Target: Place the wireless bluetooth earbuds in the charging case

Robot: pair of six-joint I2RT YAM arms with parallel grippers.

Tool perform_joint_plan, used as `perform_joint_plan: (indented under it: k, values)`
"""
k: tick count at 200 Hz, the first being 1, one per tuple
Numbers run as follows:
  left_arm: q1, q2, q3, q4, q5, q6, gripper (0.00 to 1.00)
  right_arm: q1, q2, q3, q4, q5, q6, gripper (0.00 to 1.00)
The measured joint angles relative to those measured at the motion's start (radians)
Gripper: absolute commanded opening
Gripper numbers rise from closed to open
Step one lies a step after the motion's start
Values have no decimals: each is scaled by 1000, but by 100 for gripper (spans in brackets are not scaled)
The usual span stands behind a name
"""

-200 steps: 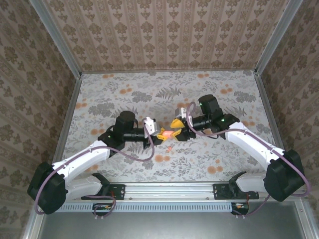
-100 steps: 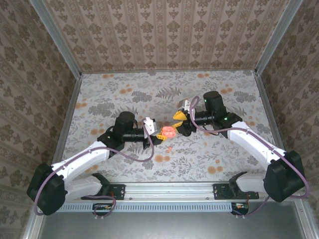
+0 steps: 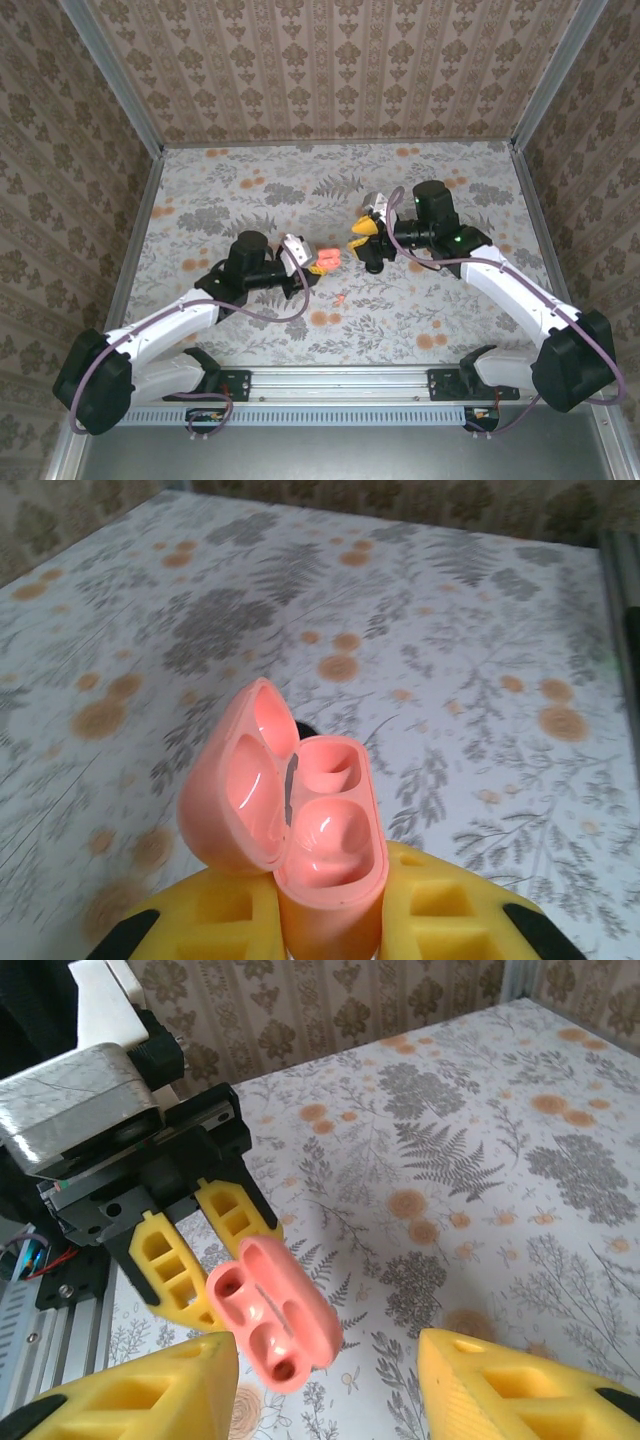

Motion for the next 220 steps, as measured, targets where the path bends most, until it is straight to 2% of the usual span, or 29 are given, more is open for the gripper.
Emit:
perform_joint_plan:
  k: [61,101,171,220]
  values:
    - [81,-84,-82,25,-164,-138,20,81,62,61,-126,132,-5,51]
    - [124,-170,-113,19,-271,-220,20,131,187,157,-233,191,-63,50]
    - [182,-287,-164,-54,-425,-294,19,269,443,320,-407,279,-443,45]
    - [237,-370,-182,-112,-484,-316,19,332,616,425,-469,351,-657,44]
